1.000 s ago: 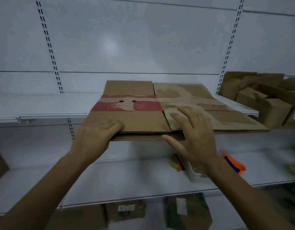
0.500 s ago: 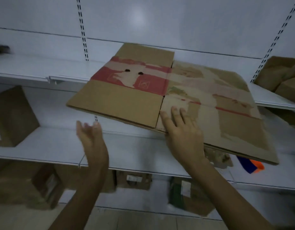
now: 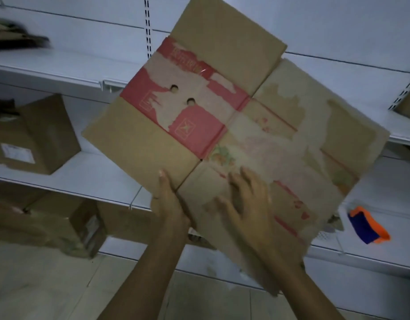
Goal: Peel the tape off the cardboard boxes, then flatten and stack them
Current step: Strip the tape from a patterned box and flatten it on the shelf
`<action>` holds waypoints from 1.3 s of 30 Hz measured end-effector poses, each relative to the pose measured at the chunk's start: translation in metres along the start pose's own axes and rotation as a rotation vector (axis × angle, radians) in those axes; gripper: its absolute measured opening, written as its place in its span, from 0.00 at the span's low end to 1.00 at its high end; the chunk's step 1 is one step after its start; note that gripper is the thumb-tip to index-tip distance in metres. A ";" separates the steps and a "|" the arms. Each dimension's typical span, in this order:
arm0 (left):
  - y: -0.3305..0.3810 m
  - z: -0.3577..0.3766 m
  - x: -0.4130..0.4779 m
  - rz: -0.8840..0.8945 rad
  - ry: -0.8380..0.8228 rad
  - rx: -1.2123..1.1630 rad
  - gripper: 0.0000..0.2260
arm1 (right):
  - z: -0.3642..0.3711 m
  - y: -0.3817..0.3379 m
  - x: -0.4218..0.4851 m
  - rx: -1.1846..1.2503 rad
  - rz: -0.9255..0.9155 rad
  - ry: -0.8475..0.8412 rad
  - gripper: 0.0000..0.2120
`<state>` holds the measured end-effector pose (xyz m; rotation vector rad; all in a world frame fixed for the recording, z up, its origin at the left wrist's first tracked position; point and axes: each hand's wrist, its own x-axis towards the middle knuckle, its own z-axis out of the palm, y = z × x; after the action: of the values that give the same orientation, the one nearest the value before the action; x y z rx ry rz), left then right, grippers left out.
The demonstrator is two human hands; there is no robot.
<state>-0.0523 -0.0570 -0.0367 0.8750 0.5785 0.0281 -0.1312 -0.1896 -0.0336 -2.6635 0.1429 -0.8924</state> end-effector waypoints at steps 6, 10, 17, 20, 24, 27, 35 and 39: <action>0.060 -0.036 0.030 0.236 0.241 0.063 0.26 | -0.016 0.035 0.043 0.156 0.299 0.264 0.25; 0.122 -0.054 0.051 0.391 0.268 0.015 0.25 | 0.021 0.039 0.032 0.648 0.894 0.536 0.36; 0.216 -0.066 0.086 0.682 0.238 -0.046 0.29 | 0.072 -0.054 0.041 1.376 1.079 0.085 0.25; 0.252 -0.073 0.106 0.676 0.190 -0.045 0.29 | 0.076 -0.097 0.063 1.415 1.011 0.172 0.22; 0.309 -0.079 0.119 0.644 0.183 -0.073 0.16 | 0.077 -0.161 0.099 1.462 0.912 0.264 0.15; 0.363 -0.090 0.141 0.624 0.152 -0.124 0.21 | 0.080 -0.216 0.132 1.490 0.800 0.321 0.13; 0.520 -0.118 0.211 0.681 0.033 -0.168 0.30 | 0.096 -0.343 0.241 1.427 0.497 0.357 0.14; 0.580 -0.138 0.253 0.668 0.003 -0.165 0.29 | 0.111 -0.392 0.294 1.401 0.472 0.301 0.12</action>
<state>0.2150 0.4833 0.1997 0.8730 0.2608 0.6732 0.1668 0.1520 0.1820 -1.1327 0.1301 -0.7637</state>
